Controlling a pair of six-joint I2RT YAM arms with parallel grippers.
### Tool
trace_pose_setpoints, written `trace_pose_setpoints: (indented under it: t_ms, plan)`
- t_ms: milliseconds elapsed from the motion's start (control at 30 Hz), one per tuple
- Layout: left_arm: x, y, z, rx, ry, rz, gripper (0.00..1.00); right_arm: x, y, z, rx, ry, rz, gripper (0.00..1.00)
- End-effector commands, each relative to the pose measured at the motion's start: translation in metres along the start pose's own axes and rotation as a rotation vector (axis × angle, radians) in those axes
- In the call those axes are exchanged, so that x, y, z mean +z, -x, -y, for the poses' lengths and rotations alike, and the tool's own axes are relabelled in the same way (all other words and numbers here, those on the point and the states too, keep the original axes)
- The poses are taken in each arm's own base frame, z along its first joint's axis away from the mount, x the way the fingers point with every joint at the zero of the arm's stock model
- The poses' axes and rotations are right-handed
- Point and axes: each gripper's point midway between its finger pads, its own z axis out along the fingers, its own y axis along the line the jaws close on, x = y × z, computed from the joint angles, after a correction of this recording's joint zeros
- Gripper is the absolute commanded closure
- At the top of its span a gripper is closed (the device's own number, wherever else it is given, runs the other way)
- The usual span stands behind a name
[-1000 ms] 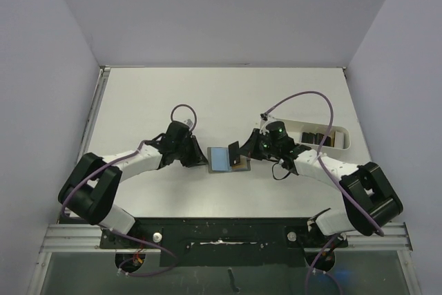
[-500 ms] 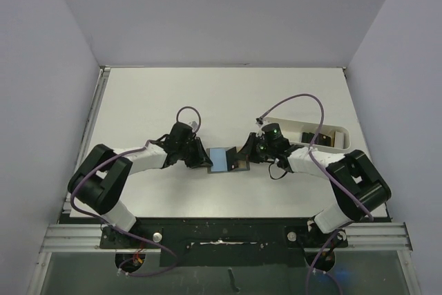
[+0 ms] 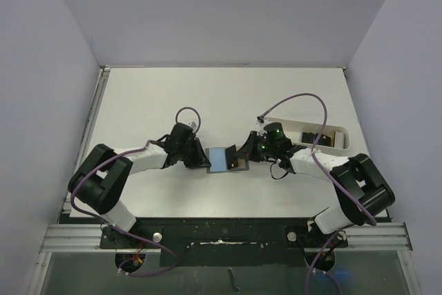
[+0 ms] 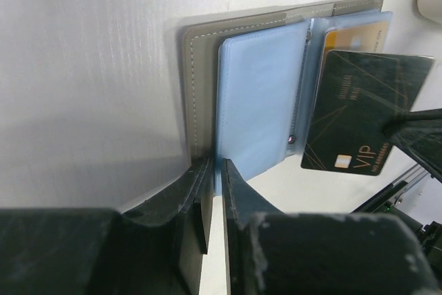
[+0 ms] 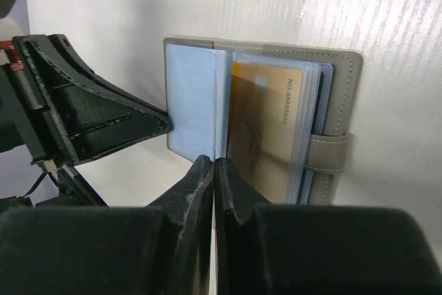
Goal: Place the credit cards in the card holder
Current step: Insert the credit card into the card holder.
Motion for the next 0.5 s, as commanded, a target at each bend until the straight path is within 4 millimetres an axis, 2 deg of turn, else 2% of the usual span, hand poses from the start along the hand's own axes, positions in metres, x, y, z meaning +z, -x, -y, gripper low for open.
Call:
trace_pose_setpoints:
  t_ms: [0, 267, 467]
  plan:
    - [0.002, 0.001, -0.010, 0.024, 0.040, 0.021, 0.89, -0.011, 0.018, -0.018, -0.033, 0.052, 0.064, 1.00]
    - [0.003, -0.001, -0.009, 0.022, 0.033, 0.021, 0.90, -0.002, 0.014, -0.019, -0.027, 0.088, 0.041, 1.00]
    - [0.004, -0.002, -0.010, 0.021, 0.033, 0.021, 0.89, 0.012, 0.009, -0.003, -0.023, 0.059, 0.007, 1.00]
